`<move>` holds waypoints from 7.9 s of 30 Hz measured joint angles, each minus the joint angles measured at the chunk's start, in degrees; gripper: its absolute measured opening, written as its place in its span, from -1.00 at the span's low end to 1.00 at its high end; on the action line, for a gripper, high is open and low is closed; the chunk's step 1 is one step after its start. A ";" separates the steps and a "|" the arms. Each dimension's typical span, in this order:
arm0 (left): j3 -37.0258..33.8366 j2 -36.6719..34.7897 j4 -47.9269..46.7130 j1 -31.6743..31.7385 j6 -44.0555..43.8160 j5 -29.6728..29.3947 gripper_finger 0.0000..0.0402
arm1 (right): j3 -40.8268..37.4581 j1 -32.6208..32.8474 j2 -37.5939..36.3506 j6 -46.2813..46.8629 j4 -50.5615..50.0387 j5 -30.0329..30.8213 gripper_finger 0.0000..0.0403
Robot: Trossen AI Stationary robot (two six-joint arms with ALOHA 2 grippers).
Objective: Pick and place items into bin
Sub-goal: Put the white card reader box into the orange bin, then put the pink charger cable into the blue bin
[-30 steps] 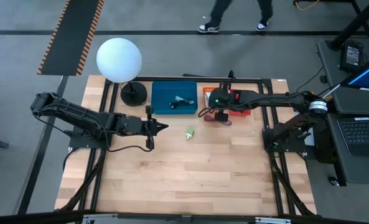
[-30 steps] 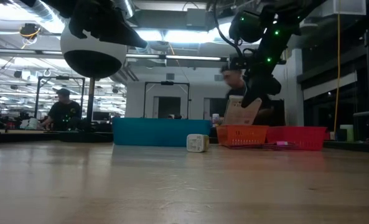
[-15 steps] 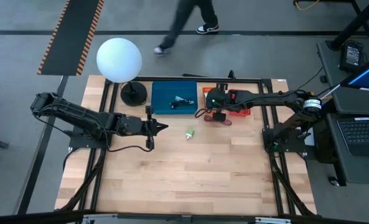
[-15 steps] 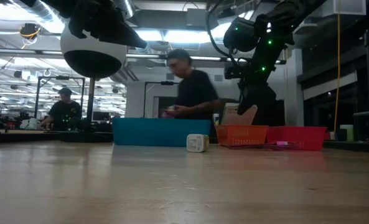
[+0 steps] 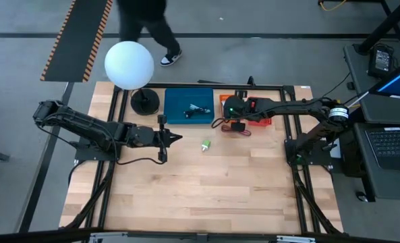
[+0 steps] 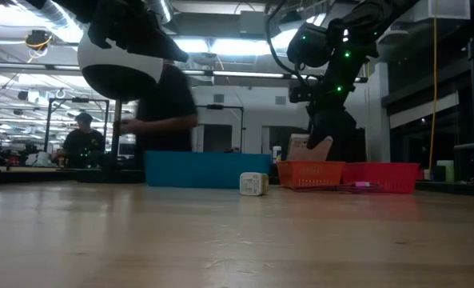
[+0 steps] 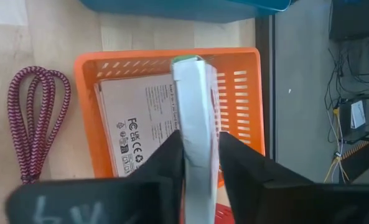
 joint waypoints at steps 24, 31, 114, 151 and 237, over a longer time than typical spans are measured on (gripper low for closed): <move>0.00 0.02 0.00 0.00 -1.31 3.46 -0.98 | 0.00 0.17 0.00 4.05 -3.17 -0.26 0.00; 0.00 0.02 -0.01 0.00 -1.64 3.46 -0.98 | 0.00 2.73 -2.07 8.00 -3.83 -0.28 -0.06; -0.02 16.39 3.87 2.64 -7.58 13.97 -0.98 | -18.39 10.34 -1.53 33.18 4.97 -8.39 0.04; 0.00 16.39 6.91 2.64 -7.52 13.97 -0.98 | -18.05 9.20 -1.10 29.65 4.88 -13.49 -0.97; 0.00 19.15 42.45 8.63 -21.03 16.55 -0.16 | -40.07 16.00 -33.49 16.34 65.35 -31.23 -0.98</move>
